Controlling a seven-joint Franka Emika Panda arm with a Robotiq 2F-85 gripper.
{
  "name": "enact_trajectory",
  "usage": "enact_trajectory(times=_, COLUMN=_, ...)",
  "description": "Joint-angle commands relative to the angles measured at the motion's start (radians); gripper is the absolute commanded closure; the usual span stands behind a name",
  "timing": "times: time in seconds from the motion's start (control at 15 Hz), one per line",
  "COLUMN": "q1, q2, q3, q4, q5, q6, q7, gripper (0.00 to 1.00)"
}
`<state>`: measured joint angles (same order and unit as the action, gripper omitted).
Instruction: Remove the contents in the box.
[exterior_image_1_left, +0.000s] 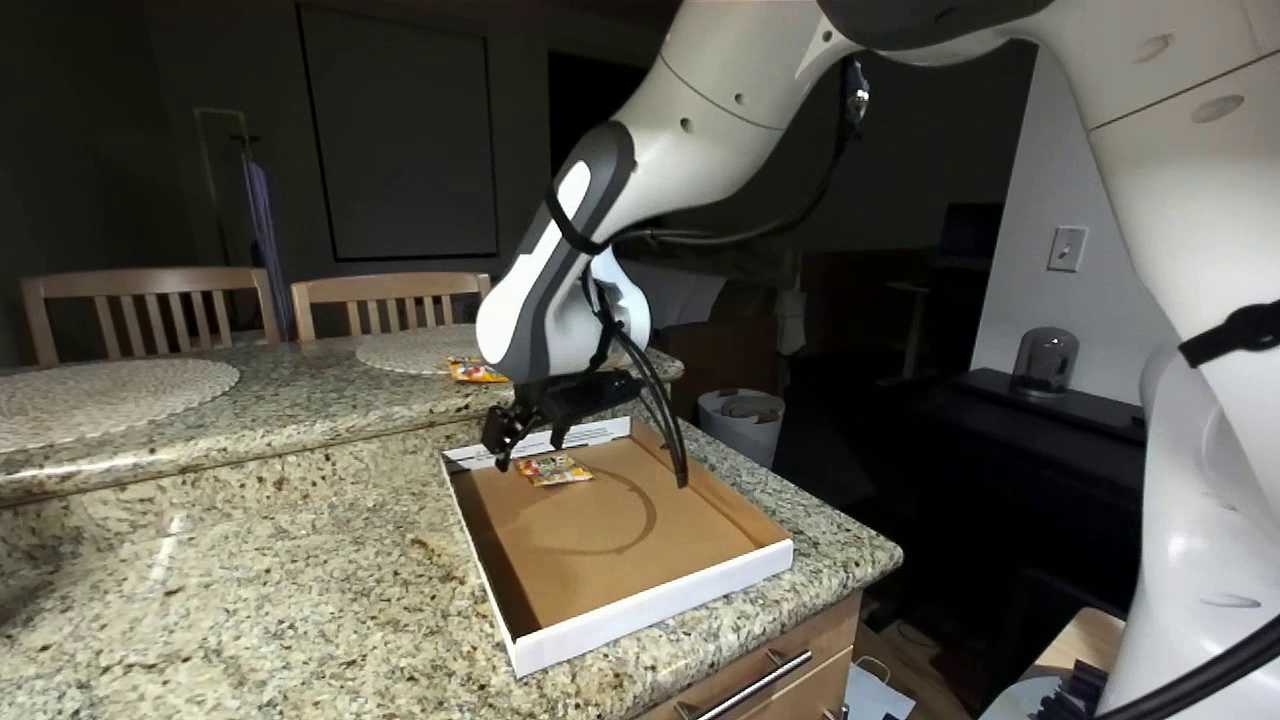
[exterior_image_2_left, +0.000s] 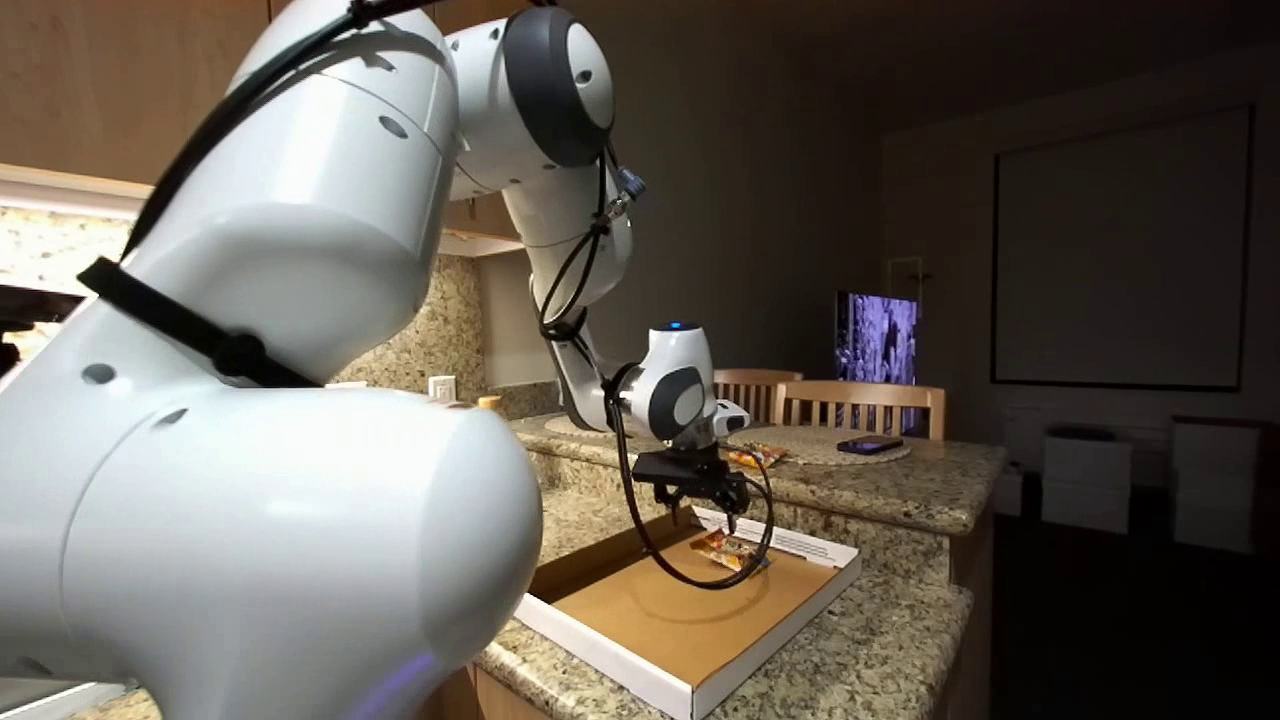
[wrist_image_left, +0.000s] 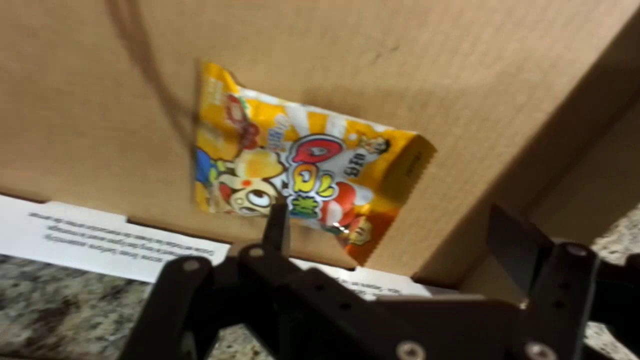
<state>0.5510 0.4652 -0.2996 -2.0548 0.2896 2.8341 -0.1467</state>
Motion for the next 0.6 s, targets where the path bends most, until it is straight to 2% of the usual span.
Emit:
enact_trajectory(times=0.0, q1=0.177, q2=0.044, q3=-0.215, q4=0.034, q5=-0.175, q6=-0.086, q7=0.228, gripper=0.00)
enact_trajectory(times=0.07, q1=0.204, q2=0.055, q3=-0.244, q4=0.046, q5=-0.199, q6=-0.123, q7=0.261, gripper=0.00)
enact_trajectory(times=0.13, q1=0.113, q2=0.036, q3=-0.154, q4=0.058, q5=-0.343, q6=-0.157, q7=0.366, gripper=0.00)
enact_trajectory(times=0.33, q1=0.057, q2=0.034, q3=-0.071, q4=0.105, q5=-0.455, q6=-0.268, q7=0.447, gripper=0.00)
enact_trajectory(times=0.53, q1=-0.027, q2=0.039, q3=0.029, q4=0.142, q5=-0.513, q6=-0.336, q7=0.479, gripper=0.00)
